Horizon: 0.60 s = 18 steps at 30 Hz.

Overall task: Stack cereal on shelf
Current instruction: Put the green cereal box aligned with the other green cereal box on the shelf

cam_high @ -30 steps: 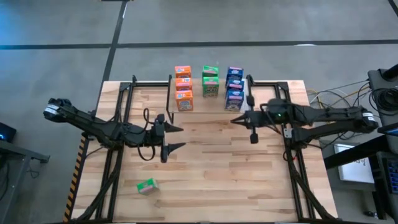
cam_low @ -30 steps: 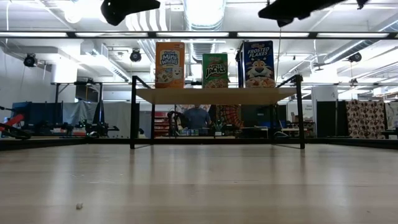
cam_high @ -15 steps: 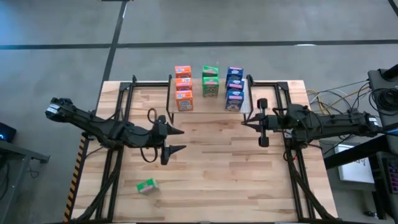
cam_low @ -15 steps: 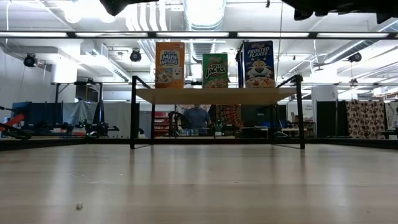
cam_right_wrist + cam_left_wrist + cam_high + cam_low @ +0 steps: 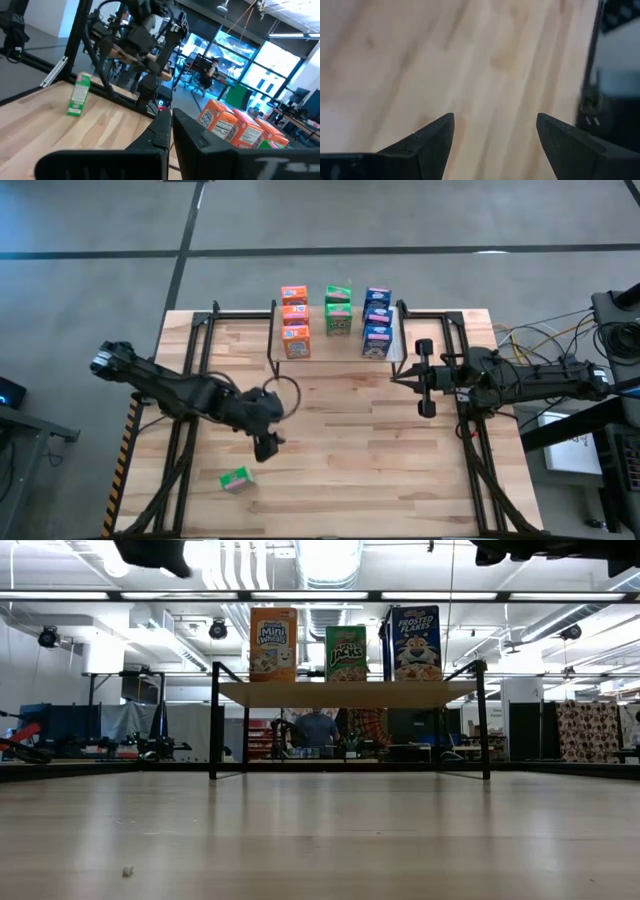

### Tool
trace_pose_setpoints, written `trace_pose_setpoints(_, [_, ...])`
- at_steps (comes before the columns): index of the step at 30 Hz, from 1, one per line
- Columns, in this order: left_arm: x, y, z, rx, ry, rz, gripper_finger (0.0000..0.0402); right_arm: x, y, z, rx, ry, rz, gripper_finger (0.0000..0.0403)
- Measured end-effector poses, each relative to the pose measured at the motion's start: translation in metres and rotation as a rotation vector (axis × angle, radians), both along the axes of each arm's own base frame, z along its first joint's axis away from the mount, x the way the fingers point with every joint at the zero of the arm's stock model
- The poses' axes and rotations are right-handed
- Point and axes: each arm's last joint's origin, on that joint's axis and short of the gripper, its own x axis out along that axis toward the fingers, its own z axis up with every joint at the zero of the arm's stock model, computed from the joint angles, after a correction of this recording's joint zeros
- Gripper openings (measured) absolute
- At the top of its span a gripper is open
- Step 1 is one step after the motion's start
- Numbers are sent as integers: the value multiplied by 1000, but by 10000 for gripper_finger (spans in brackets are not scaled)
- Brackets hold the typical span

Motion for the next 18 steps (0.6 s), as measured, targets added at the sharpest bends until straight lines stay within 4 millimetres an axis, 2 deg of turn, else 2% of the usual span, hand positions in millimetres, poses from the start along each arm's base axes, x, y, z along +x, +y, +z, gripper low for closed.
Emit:
trace_pose_setpoints(3, [5, -13, 3, -48, 138, -14, 267, 0, 0, 0, -12, -2, -1, 9])
trace_pose_setpoints(8, [4, -45, -1, 1, 340, -15, 267, 0, 0, 0, -41, -4, -3, 9])
trace_pose_setpoints(13, [2, -76, -14, 47, 427, 18, 267, 0, 0, 0, -54, -5, -4, 9])
trace_pose_setpoints(18, [-5, -95, -26, 65, 470, 56, 267, 0, 0, 1, -60, -12, -5, 9])
